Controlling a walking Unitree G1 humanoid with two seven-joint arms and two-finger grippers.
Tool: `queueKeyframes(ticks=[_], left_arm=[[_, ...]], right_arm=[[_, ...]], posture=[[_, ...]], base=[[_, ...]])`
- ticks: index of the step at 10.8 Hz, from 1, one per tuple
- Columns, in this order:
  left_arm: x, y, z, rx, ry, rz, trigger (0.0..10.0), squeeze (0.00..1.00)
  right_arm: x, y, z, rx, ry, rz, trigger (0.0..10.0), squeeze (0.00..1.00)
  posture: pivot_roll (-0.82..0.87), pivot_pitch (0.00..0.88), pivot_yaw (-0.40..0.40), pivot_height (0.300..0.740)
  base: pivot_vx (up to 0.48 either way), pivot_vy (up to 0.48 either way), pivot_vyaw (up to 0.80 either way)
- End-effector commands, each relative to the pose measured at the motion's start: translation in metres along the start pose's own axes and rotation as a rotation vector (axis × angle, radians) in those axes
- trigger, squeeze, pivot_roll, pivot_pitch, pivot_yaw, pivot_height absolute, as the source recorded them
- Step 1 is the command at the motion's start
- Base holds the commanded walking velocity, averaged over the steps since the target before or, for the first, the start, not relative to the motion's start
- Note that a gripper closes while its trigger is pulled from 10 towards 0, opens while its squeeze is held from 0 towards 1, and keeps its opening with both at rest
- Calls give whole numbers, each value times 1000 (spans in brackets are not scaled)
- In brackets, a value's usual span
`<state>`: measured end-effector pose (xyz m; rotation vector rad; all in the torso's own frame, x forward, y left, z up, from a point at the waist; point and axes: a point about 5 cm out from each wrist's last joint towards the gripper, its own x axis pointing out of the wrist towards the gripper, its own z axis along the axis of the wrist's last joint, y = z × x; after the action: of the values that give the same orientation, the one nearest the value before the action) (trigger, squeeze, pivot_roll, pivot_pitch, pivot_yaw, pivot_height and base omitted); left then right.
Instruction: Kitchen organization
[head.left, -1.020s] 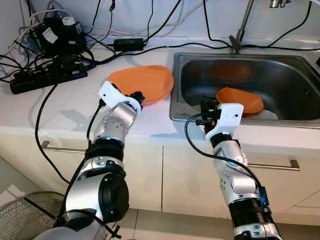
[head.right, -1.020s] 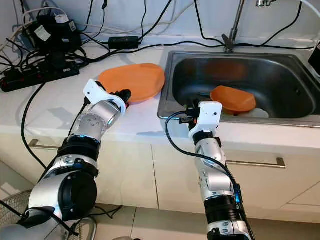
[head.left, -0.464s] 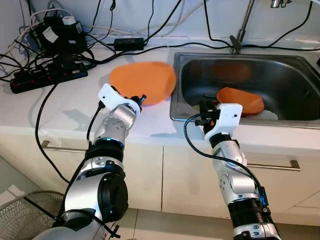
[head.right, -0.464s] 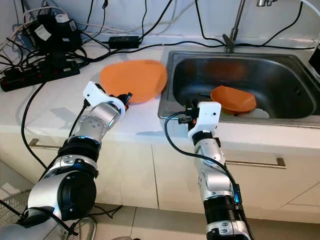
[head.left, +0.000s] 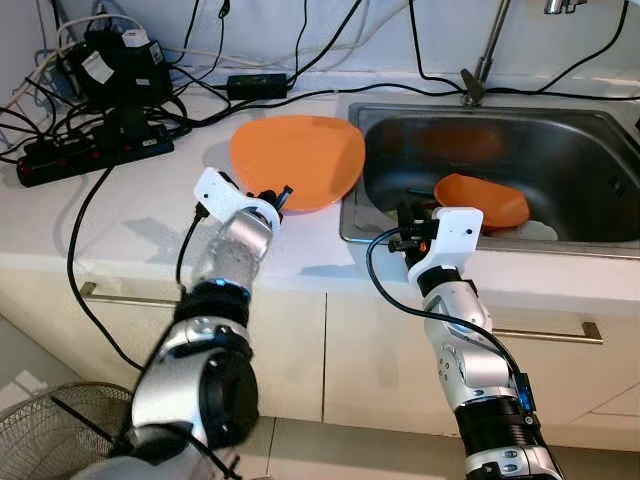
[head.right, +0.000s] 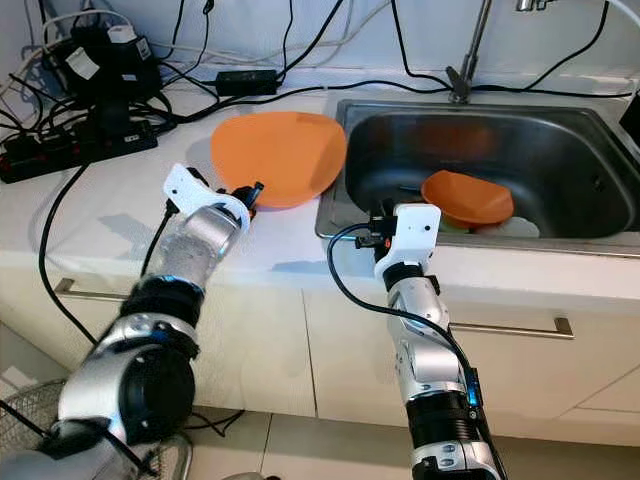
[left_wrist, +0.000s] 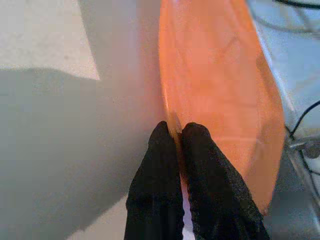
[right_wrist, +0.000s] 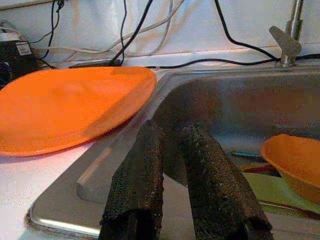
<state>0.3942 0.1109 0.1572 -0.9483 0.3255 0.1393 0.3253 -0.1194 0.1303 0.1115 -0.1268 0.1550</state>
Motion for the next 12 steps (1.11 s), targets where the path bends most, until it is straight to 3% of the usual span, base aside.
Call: queueKeyframes(ticks=[1,2,3,4,5,6,12], left_arm=[[0,17,-19,5,68,55,0,0],[-3,6,-11,-88,-2,-68,0,0],[-5,-1,-13,-104,-1,-134,0,0],[-8,-4,-15,-126,-5,-169,4078,0],[-9,-4,-17,-137,-10,-184,10000,0],[-11,-3,-20,-196,-12,-208,10000,0],[-17,-4,-19,-354,-5,-237,10000,0]], right_arm=[[-2,1,-1,4,9,8,10000,0],[-1,1,-2,4,10,9,10000,0],[0,2,-2,4,10,11,10000,0],[0,2,-1,4,9,12,10000,0],[0,2,-1,3,9,14,10000,0],[1,2,-1,4,7,14,10000,0],[3,3,-1,7,7,9,10000,0]], posture=[[26,0,47,740],[30,0,44,740],[31,0,44,740],[31,0,44,740],[30,0,44,740],[30,0,44,740],[41,0,40,740]], base=[[0,0,0],[0,0,0],[0,0,0],[0,0,0],[0,0,0],[0,0,0],[0,0,0]])
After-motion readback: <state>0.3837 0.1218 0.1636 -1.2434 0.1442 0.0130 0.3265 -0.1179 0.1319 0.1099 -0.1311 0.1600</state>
